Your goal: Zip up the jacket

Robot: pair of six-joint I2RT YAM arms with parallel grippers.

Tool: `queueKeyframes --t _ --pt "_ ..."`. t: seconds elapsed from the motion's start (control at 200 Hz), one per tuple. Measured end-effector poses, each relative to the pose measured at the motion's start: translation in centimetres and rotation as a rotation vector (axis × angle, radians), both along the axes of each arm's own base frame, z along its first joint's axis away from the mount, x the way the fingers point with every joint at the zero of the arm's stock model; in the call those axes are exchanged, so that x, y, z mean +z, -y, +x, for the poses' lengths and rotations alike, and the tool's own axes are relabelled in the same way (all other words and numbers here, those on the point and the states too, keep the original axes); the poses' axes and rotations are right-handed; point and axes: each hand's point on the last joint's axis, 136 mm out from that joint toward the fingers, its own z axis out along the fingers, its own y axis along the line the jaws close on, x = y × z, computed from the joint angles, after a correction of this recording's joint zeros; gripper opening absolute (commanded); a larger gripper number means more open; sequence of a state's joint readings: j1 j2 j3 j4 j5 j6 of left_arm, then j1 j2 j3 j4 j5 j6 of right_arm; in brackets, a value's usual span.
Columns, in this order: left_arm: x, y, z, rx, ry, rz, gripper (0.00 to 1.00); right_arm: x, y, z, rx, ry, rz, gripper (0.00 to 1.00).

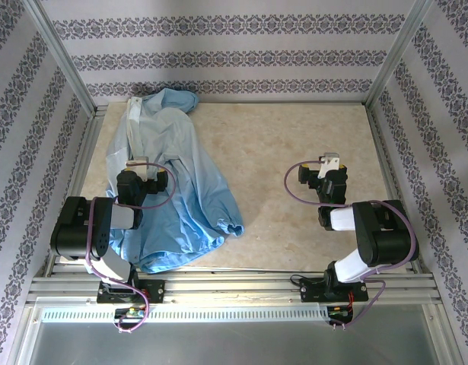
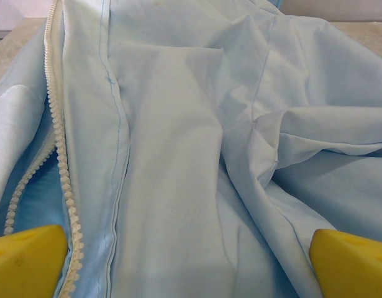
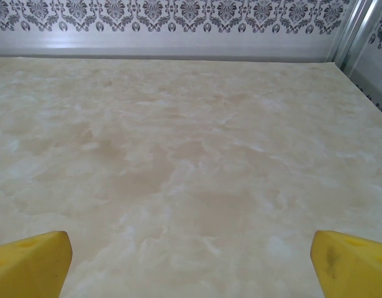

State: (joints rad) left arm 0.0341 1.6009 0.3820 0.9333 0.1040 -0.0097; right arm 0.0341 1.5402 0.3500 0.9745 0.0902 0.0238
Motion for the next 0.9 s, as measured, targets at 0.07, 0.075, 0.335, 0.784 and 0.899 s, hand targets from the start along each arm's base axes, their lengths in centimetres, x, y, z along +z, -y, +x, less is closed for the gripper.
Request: queueKeyframes --t 0.07,0.075,0.335,0.784,0.899 --pt "0.0 0.0 0.0 0.0 0.0 0.0 1.0 0.0 -0.1 0.0 0.003 -0.002 0.001 0.98" --pt "0.0 0.0 0.0 0.0 0.0 0.0 1.0 -0.1 -0.1 0.0 0.004 -0.002 0.001 0.98" --pt "0.2 -0.5 -0.4 0.03 0.006 0.01 1.0 0.2 -0.6 -0.2 0.033 -0.022 0.004 0.98" --pt "8.6 -3.1 -1.5 0.242 0.034 -0.127 0.93 9.0 -8.5 2.8 0.173 -0.011 -0.096 0.94" --pt "7.7 -3.9 -1.9 0.325 -0.086 -0.201 0.93 9.1 -12.7 3.7 0.236 -0.066 -0.065 0.87"
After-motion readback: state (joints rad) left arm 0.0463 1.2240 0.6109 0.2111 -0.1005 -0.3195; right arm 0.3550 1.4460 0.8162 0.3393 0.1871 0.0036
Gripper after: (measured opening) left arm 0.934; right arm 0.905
